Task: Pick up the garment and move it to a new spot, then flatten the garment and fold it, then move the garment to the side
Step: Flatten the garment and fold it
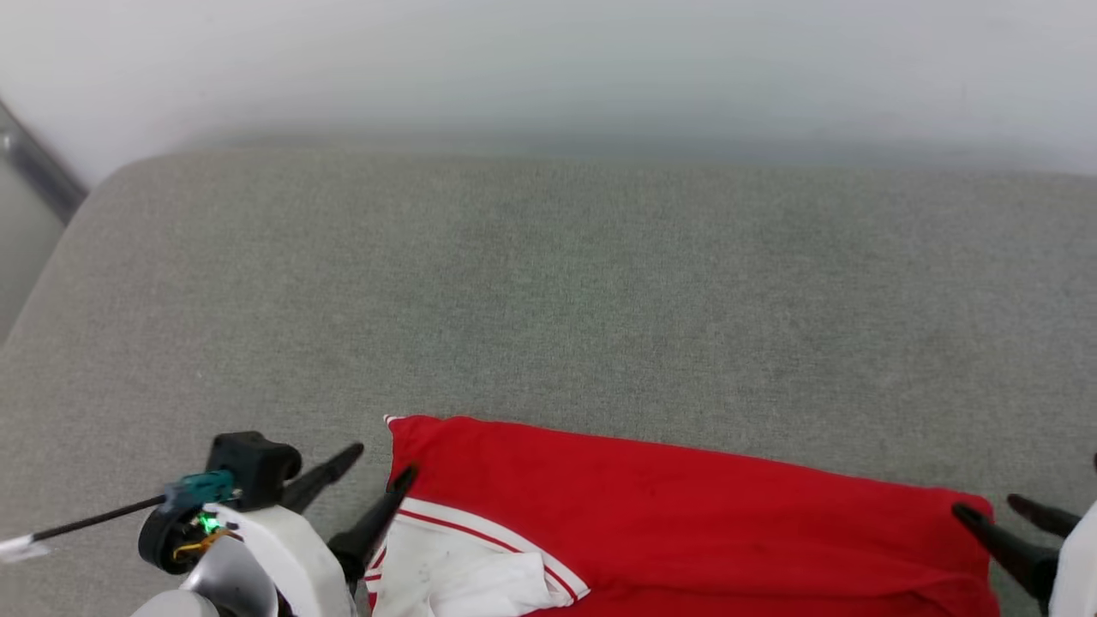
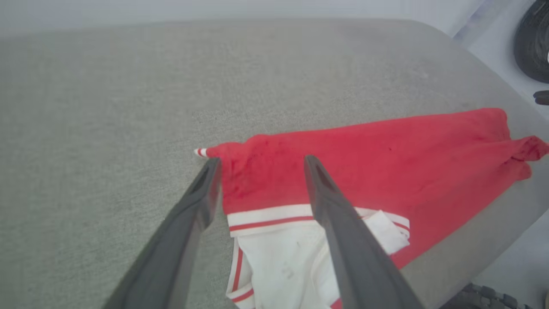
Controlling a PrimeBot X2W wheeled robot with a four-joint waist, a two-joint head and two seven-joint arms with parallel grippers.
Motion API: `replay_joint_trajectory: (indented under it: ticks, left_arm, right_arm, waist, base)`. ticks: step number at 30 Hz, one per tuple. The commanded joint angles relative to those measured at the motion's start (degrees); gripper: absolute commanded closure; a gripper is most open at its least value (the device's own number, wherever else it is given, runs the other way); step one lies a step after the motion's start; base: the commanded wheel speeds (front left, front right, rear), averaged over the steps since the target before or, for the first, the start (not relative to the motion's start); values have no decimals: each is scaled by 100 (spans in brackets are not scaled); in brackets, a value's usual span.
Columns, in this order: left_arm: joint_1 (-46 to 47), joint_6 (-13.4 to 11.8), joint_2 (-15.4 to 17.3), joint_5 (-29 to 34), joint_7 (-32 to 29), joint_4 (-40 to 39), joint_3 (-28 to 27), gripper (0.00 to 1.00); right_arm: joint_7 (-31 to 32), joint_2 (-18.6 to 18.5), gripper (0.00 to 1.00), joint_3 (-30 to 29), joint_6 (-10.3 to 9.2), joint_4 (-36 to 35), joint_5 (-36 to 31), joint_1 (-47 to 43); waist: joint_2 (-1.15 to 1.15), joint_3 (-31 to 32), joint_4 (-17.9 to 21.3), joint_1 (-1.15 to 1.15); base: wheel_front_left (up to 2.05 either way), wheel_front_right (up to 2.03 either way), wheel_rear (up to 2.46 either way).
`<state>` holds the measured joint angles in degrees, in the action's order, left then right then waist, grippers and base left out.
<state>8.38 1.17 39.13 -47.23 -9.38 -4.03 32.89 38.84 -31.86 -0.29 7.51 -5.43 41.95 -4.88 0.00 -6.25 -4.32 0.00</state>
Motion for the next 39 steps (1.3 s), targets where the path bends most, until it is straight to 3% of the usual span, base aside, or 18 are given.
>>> replay_joint_trajectory:
  ticks: [1, 9, 13, 15, 20, 26, 27, 34, 39]
  left_arm:
    - [-59, -37, -36, 48, 144, -27, -55, 0]
    - [-397, -761, -578, 545, 2149, -21, -788, 0]
    - [-669, -1146, -959, 1055, 2449, -134, -1300, 0]
    - [-757, -1194, -1258, 1515, 2461, -391, -1667, 0]
    - [-1085, -925, -1947, 2508, 2461, -750, -2279, 0]
    - [-1242, -300, -2421, 3148, 2456, -613, -2549, 0]
    - [-1205, -73, -2622, 3282, 2457, -552, -2728, 0]
    - [-1121, 326, -2986, 3527, 2457, -498, -3079, 0]
    - [-1073, 464, -3164, 3673, 2457, -410, -3212, 0]
  right_arm:
    - [16, 65, 0, -74, -5, -49, 20, 24]
    - [289, 1068, 0, -1195, -4, -237, 114, -198]
    - [383, 1524, 0, -1530, -4, -130, -125, -380]
    - [377, 1705, 0, -1663, -4, -52, -266, -465]
    - [293, 2097, 0, -1992, -4, 359, -504, -517]
    - [176, 2247, 0, -2125, -4, 1039, -745, -330]
    - [106, 2248, 0, -2040, -4, 1299, -744, -257]
    - [39, 2351, 0, -1529, -3, 1832, -613, -182]
    - [-22, 2513, 0, -1086, 11, 2109, -496, -202]
  waist:
    - [0, 108, 20, 0]
    - [0, 363, -20, 0]
    - [0, 374, -54, 0]
    - [0, 361, -96, 0]
    - [0, 304, -214, 0]
    - [0, 158, -336, 0]
    - [0, 82, -380, 0]
    - [0, -77, -452, 0]
    - [0, -118, -471, 0]
  base:
    - [0, 0, 0]
    - [0, 0, 0]
    - [0, 0, 0]
    - [0, 0, 0]
    - [0, 0, 0]
    - [0, 0, 0]
    - [0, 0, 0]
    - [0, 0, 0]
    - [0, 0, 0]
